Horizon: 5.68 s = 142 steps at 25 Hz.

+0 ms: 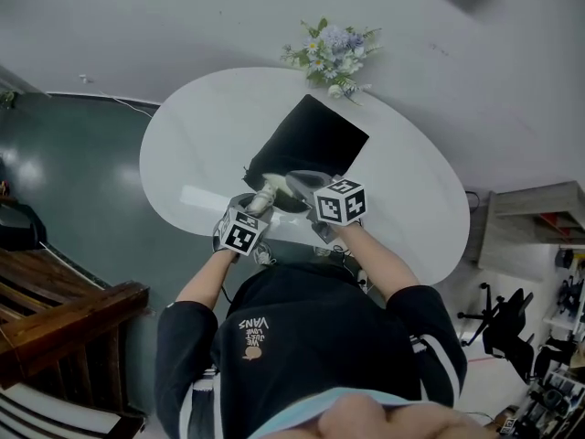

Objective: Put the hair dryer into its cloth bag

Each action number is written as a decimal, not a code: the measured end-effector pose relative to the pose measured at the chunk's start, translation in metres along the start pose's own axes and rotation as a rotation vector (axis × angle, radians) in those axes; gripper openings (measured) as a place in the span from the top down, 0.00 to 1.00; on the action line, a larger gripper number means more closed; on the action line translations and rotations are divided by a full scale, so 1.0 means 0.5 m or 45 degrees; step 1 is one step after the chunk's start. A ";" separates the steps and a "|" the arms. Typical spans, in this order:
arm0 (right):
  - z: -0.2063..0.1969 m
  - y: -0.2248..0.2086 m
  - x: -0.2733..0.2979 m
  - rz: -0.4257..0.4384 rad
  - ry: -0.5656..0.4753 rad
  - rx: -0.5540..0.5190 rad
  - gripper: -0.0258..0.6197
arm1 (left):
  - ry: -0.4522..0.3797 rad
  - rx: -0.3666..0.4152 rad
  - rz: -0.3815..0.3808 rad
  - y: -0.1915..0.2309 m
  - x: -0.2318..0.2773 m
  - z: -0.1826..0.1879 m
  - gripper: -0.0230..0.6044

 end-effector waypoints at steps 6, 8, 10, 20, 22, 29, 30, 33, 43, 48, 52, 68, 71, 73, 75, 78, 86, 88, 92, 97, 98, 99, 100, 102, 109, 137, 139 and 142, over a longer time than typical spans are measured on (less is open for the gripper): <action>-0.012 0.000 -0.020 0.042 0.015 0.024 0.89 | 0.005 0.022 0.007 -0.011 0.030 0.052 0.59; -0.014 0.001 -0.026 0.059 0.016 0.030 0.89 | 0.007 0.024 0.003 -0.017 0.041 0.067 0.59; -0.015 0.002 -0.031 0.077 0.013 0.042 0.89 | 0.002 0.022 0.000 -0.021 0.053 0.079 0.59; -0.030 -0.019 -0.065 0.125 0.029 0.102 0.89 | -0.091 -0.084 -0.011 -0.005 0.091 0.135 0.59; -0.034 -0.027 -0.070 0.119 0.029 0.106 0.89 | -0.111 -0.105 -0.019 -0.001 0.096 0.147 0.59; -0.051 -0.042 -0.088 0.129 0.036 0.127 0.89 | -0.176 -0.179 -0.042 0.009 0.118 0.182 0.59; -0.053 -0.042 -0.090 0.132 0.035 0.132 0.89 | -0.185 -0.185 -0.044 0.008 0.123 0.188 0.59; -0.054 -0.048 -0.097 0.134 0.027 0.149 0.89 | -0.220 -0.185 -0.045 0.005 0.138 0.206 0.59; -0.046 -0.093 -0.103 0.091 0.017 0.200 0.89 | -0.222 -0.123 -0.068 0.013 0.191 0.254 0.59; -0.042 -0.109 -0.100 0.082 0.023 0.221 0.89 | -0.211 -0.090 -0.069 0.020 0.206 0.265 0.59; -0.048 -0.119 -0.097 0.081 0.042 0.236 0.89 | -0.189 -0.048 -0.084 0.020 0.219 0.259 0.59; -0.056 -0.100 -0.089 0.062 -0.006 0.281 0.89 | -0.313 0.101 0.012 0.018 0.158 0.240 0.55; -0.059 -0.089 -0.090 0.056 -0.021 0.285 0.89 | -0.322 0.130 0.016 0.021 0.139 0.225 0.54; -0.061 -0.083 -0.090 0.047 -0.032 0.287 0.89 | -0.329 0.134 0.017 0.021 0.124 0.216 0.54; -0.066 -0.078 -0.092 0.035 -0.042 0.289 0.89 | -0.333 0.145 0.014 0.016 0.110 0.205 0.54; -0.072 -0.070 -0.090 0.020 -0.062 0.299 0.89 | -0.334 0.158 0.021 0.016 0.091 0.186 0.54; -0.102 -0.028 -0.065 -0.048 -0.077 0.253 0.89 | -0.339 0.116 0.058 0.035 0.021 0.103 0.54; -0.110 -0.018 -0.057 -0.079 -0.084 0.239 0.89 | -0.341 0.105 0.065 0.040 0.006 0.084 0.54; -0.119 0.002 -0.041 -0.160 -0.074 0.178 0.89 | -0.355 0.090 0.076 0.048 -0.027 0.056 0.54; -0.127 0.025 -0.031 -0.219 -0.092 0.182 0.88 | -0.398 0.068 0.082 0.054 -0.066 0.031 0.54; -0.127 0.030 -0.030 -0.224 -0.103 0.188 0.89 | -0.408 0.064 0.083 0.055 -0.075 0.027 0.54; -0.125 0.034 -0.031 -0.226 -0.111 0.192 0.89 | -0.417 0.060 0.085 0.056 -0.083 0.024 0.54; -0.124 0.039 -0.033 -0.227 -0.117 0.193 0.88 | -0.424 0.057 0.087 0.055 -0.090 0.021 0.54; -0.123 0.049 -0.040 -0.227 -0.126 0.195 0.88 | -0.441 0.047 0.091 0.052 -0.102 0.018 0.54; -0.104 0.064 -0.078 -0.254 -0.201 0.154 0.88 | -0.548 0.015 0.113 0.030 -0.140 0.033 0.54; -0.034 -0.007 -0.221 -0.146 -0.264 0.072 0.89 | -0.873 -0.156 0.332 -0.102 -0.251 0.089 0.93; -0.033 -0.013 -0.226 -0.149 -0.256 0.068 0.89 | -0.886 -0.162 0.336 -0.112 -0.253 0.091 0.93; -0.034 -0.018 -0.233 -0.146 -0.249 0.062 0.89 | -0.899 -0.171 0.341 -0.124 -0.257 0.090 0.93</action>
Point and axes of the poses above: the fingertips, and each gripper's own axes: x forward along the fingers, y to its left, z out of its top, the point moved 9 cm from there along -x, backward along the fingers, and after that the axes turned 12 degrees about -z, right-handed, at the moved point
